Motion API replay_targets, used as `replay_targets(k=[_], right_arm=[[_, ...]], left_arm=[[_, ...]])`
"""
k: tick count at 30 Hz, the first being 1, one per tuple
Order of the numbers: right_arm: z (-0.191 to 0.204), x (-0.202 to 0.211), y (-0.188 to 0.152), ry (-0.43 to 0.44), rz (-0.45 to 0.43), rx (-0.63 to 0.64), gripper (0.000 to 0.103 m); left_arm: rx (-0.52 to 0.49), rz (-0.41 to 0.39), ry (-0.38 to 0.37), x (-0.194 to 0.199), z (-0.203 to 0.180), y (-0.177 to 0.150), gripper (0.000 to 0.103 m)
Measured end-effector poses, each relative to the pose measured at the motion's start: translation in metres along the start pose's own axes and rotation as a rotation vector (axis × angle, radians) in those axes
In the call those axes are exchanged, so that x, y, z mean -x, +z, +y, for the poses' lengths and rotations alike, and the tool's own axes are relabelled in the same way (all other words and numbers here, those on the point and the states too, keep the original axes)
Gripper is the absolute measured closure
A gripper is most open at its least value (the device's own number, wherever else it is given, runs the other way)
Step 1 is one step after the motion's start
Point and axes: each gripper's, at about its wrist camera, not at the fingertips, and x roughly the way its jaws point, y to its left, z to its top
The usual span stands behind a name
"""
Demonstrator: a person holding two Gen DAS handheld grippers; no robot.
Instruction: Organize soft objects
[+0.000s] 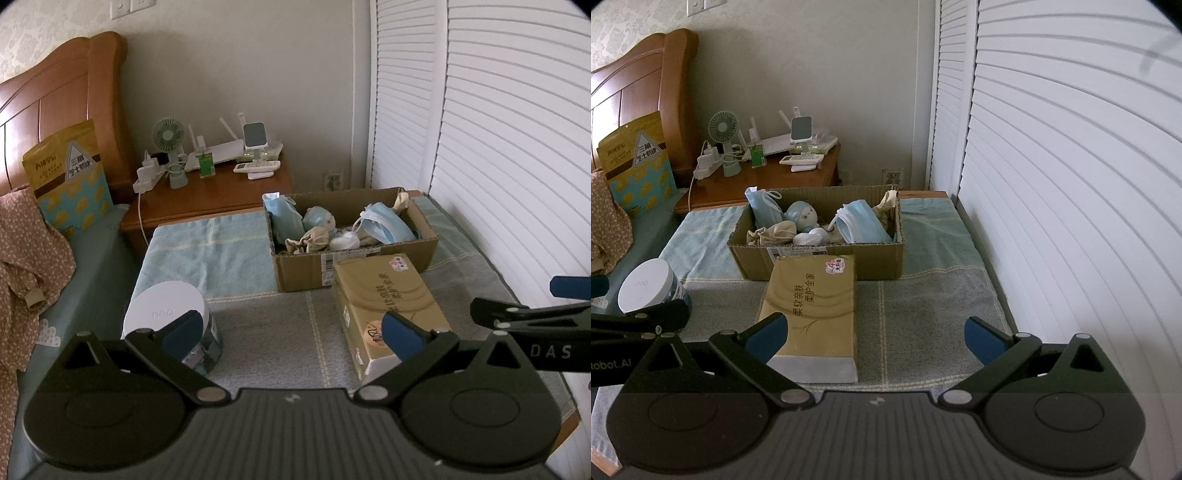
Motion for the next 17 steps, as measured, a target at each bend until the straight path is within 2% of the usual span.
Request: replay_targets(k=[17], right_arm=[[-0.0025, 0.0010, -0.0018, 0.000, -0.001, -0.001, 0.000]], left_arm=[[-0.002, 0.000, -0.002, 0.0013, -0.0020, 0.0007, 0.001]])
